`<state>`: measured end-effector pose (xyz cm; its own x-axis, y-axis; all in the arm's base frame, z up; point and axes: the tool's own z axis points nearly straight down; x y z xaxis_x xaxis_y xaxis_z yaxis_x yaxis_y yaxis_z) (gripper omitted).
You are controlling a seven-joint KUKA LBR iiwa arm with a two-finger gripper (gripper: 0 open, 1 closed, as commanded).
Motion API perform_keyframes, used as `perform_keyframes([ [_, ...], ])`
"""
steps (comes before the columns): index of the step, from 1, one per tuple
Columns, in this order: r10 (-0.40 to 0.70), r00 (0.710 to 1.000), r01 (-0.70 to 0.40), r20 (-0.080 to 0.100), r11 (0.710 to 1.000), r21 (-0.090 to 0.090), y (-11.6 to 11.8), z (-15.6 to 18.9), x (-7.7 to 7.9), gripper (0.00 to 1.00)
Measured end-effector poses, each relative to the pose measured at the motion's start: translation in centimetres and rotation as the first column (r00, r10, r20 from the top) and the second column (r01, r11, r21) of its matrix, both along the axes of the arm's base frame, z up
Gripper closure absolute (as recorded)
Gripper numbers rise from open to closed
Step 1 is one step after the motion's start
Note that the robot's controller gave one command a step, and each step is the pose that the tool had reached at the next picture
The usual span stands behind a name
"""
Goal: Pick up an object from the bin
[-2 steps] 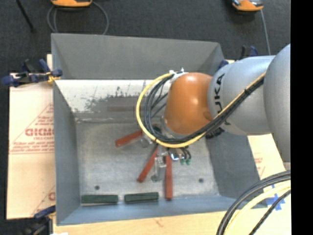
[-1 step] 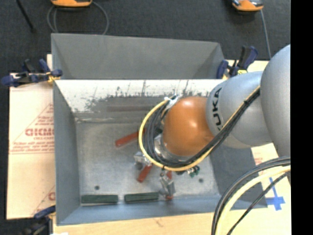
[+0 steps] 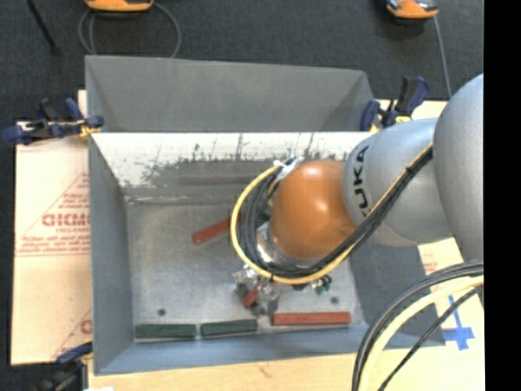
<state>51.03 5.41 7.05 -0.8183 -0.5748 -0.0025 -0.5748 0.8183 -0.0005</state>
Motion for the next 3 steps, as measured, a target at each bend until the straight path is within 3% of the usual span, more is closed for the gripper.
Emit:
perform_keyframes([
  [1,0.038,0.999,-0.038,0.011,0.999,-0.001,-0.4,24.9,-0.3,1.0],
  [2,0.307,0.952,-0.307,-0.003,0.952,-0.001,1.7,15.8,-0.8,1.0],
  [3,0.305,0.952,-0.305,0.0,0.952,0.001,1.9,15.9,-0.7,0.0],
])
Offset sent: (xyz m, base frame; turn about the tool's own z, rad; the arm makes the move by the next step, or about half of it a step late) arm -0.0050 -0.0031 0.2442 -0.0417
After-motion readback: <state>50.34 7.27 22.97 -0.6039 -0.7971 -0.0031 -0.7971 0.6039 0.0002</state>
